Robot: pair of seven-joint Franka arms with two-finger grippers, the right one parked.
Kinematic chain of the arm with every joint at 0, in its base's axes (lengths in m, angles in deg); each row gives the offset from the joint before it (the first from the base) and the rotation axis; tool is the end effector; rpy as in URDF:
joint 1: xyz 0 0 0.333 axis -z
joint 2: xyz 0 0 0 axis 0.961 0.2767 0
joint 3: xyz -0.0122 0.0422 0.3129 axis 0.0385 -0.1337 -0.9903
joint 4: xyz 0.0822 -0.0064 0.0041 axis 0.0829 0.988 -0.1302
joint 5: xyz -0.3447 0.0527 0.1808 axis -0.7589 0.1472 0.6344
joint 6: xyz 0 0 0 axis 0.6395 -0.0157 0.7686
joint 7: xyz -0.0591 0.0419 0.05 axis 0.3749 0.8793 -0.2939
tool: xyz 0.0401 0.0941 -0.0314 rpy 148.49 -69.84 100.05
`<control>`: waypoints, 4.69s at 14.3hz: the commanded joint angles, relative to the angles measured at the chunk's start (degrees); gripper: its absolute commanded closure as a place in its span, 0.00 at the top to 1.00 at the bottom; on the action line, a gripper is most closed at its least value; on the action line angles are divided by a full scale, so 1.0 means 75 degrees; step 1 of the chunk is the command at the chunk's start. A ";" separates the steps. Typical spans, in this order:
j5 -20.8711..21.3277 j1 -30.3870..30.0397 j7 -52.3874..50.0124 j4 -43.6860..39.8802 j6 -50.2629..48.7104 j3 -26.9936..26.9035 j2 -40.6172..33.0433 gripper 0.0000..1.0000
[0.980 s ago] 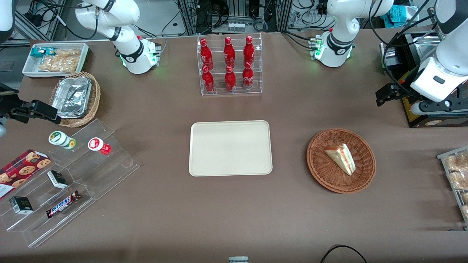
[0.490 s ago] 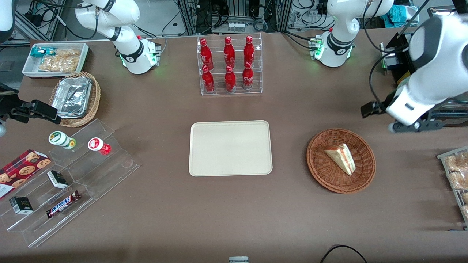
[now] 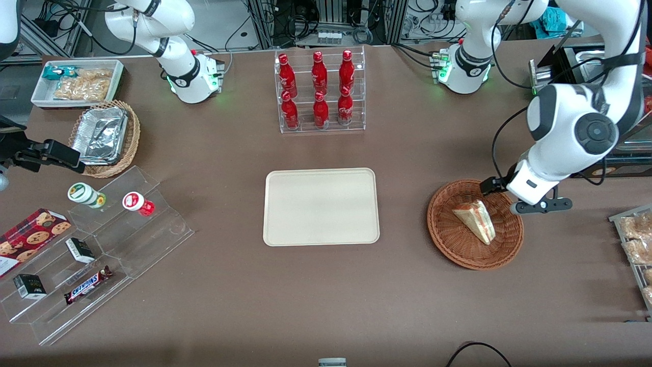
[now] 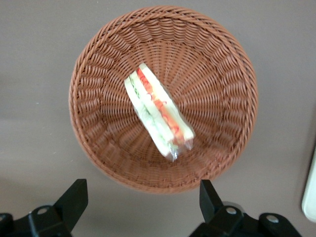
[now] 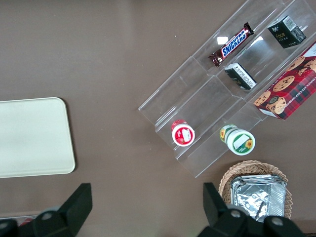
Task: Place sandwich from basket to tray
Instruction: 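Lower the open left gripper onto the sandwich and close on it, then lift the sandwich and carry it with the left gripper over the tray, then lower the sandwich onto the tray and open the left gripper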
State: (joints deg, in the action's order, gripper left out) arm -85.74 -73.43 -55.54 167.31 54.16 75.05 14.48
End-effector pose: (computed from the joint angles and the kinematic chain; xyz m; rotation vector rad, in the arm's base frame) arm 0.5564 -0.0597 0.3661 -3.1319 -0.1716 0.0594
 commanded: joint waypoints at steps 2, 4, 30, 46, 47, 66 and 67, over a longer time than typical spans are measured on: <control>0.0121 0.0037 -0.1490 0.0672 0.1144 -0.0001 0.0037 1.00; 0.0110 0.0095 -0.2159 0.0931 0.1650 -0.0001 0.0096 1.00; 0.0133 0.1195 -0.3293 -0.0824 0.0166 0.0070 0.1209 0.11; 0.0051 0.5262 -0.5150 -0.5138 -0.0223 0.0081 0.4806 0.06; 0.0051 0.5322 -0.5150 -0.5220 -0.0223 0.0081 0.4889 0.06; 0.0509 0.5557 -0.6333 -0.5701 -0.2106 -0.0280 0.4118 1.00; 0.0485 0.5417 -0.6357 -0.5655 -0.2365 -0.0351 0.3965 1.00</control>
State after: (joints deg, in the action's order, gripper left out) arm -81.92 -31.95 -101.84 123.44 39.82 73.88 47.02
